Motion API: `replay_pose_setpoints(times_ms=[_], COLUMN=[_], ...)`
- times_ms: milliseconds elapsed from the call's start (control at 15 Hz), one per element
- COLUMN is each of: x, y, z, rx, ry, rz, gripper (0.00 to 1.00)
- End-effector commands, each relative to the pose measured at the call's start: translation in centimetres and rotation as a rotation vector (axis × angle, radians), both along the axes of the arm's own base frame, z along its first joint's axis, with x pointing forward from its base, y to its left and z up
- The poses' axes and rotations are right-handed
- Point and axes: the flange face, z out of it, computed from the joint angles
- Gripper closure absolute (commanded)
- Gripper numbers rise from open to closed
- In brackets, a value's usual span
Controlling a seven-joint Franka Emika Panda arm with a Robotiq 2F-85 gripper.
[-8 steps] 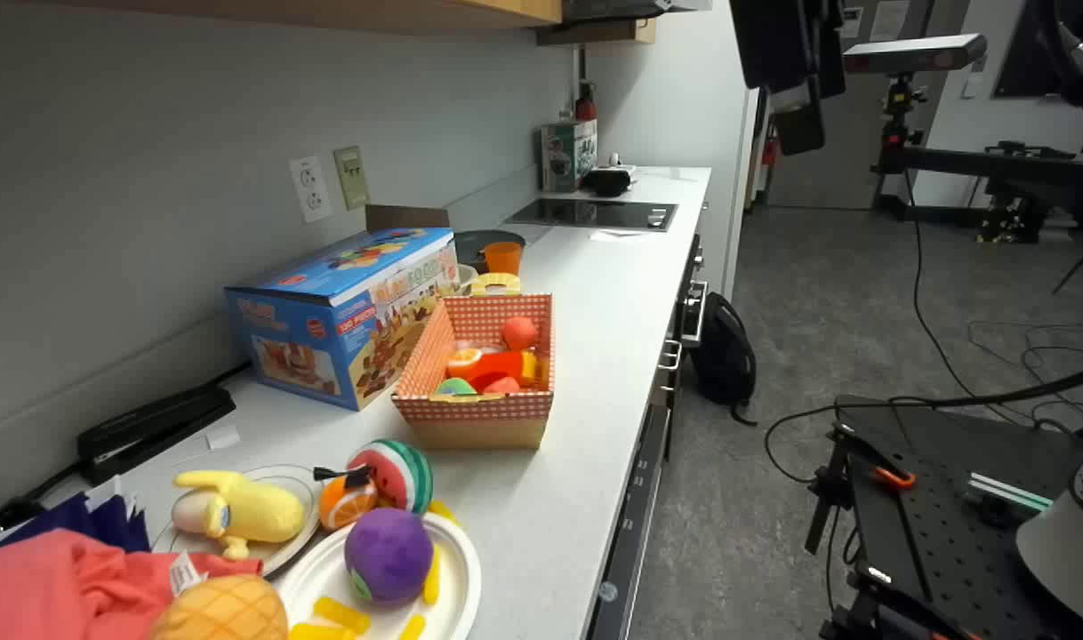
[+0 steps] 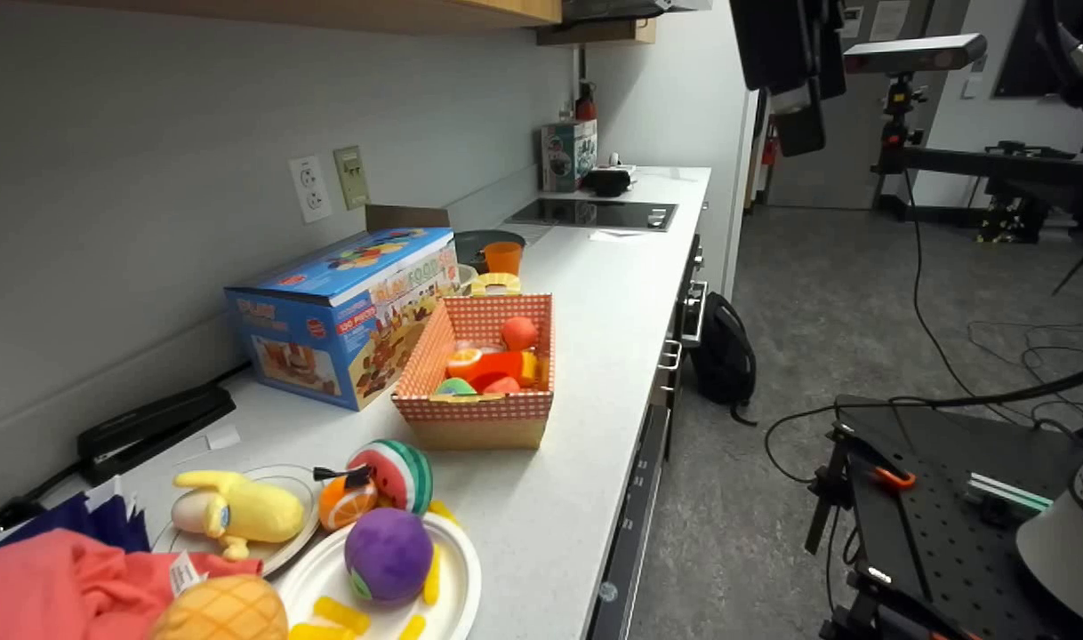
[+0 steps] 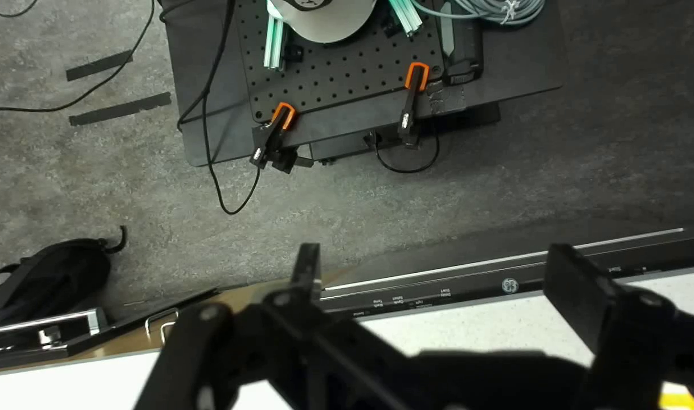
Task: Remove the strawberry plushie from the box
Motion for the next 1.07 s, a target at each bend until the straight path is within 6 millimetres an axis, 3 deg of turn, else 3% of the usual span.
replay_pose_setpoints(times_ms=[0,267,600,1000], x=[0.4,3.3,9.4,15.7], y=[-0.2,-2.1,-4.8,-6.0], z=[0.1,0.3,-1.1,-3.4], rx=[0.010,0.046,0.072,0.024], ry=[-0.008,-0.108,-0.276,-0.410], rz=[0.006,0.014,0.003,0.025], gripper=[0.00,0.00,0.00,0.00])
